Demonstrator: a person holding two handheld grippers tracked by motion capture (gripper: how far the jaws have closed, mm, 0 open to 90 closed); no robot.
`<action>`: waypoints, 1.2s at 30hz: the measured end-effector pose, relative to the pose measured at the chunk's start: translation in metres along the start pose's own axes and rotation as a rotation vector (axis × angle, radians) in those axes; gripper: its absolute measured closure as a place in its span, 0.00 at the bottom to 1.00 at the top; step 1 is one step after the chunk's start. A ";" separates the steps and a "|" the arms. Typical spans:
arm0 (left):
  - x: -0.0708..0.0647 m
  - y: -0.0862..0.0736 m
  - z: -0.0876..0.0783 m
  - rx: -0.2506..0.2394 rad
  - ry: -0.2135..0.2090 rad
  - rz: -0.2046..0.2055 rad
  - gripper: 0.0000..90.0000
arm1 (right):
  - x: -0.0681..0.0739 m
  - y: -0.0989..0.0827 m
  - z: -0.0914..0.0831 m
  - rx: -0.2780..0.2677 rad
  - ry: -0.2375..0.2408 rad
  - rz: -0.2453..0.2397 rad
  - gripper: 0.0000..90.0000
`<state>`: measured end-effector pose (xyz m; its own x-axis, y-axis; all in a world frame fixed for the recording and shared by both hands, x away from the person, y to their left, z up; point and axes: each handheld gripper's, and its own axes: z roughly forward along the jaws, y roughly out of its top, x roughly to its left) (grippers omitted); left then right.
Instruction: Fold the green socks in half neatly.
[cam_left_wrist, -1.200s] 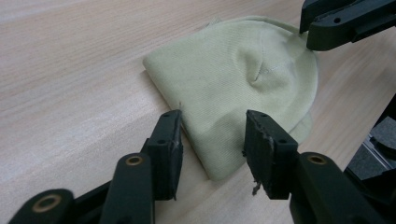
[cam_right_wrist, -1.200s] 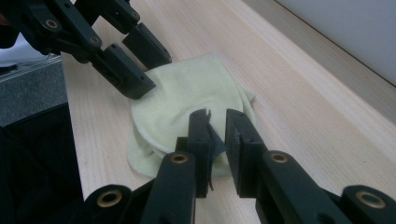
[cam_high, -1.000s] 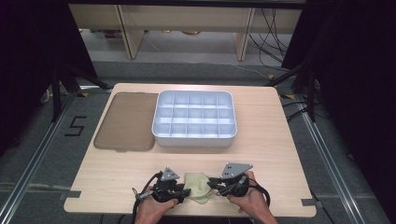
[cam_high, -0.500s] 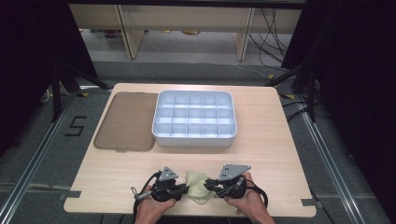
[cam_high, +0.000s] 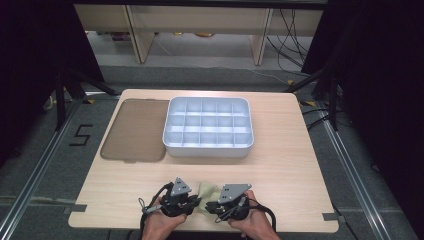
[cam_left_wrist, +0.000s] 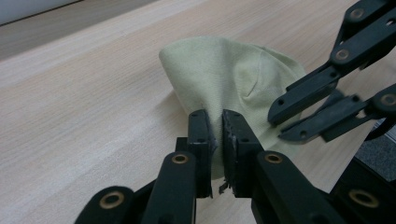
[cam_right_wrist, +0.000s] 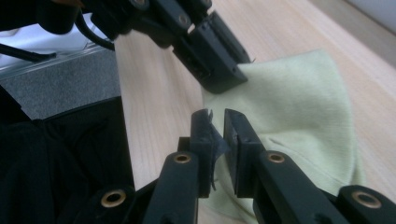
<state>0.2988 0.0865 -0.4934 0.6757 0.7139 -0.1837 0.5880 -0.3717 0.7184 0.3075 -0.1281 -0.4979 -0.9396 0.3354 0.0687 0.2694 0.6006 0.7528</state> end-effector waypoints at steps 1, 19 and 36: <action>0.000 0.000 0.000 0.000 0.000 0.000 0.91 | 0.000 0.000 0.003 0.006 0.005 -0.002 0.92; -0.003 0.003 -0.004 0.017 0.020 0.058 0.91 | -0.011 0.003 0.001 -0.035 -0.052 0.018 1.00; -0.026 0.011 -0.007 0.020 0.058 0.203 0.92 | -0.032 -0.003 0.007 0.008 -0.112 0.090 1.00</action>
<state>0.2849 0.0682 -0.4762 0.7552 0.6555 0.0029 0.4514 -0.5231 0.7229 0.3384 -0.1351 -0.5068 -0.8823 0.4665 0.0620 0.3534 0.5698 0.7419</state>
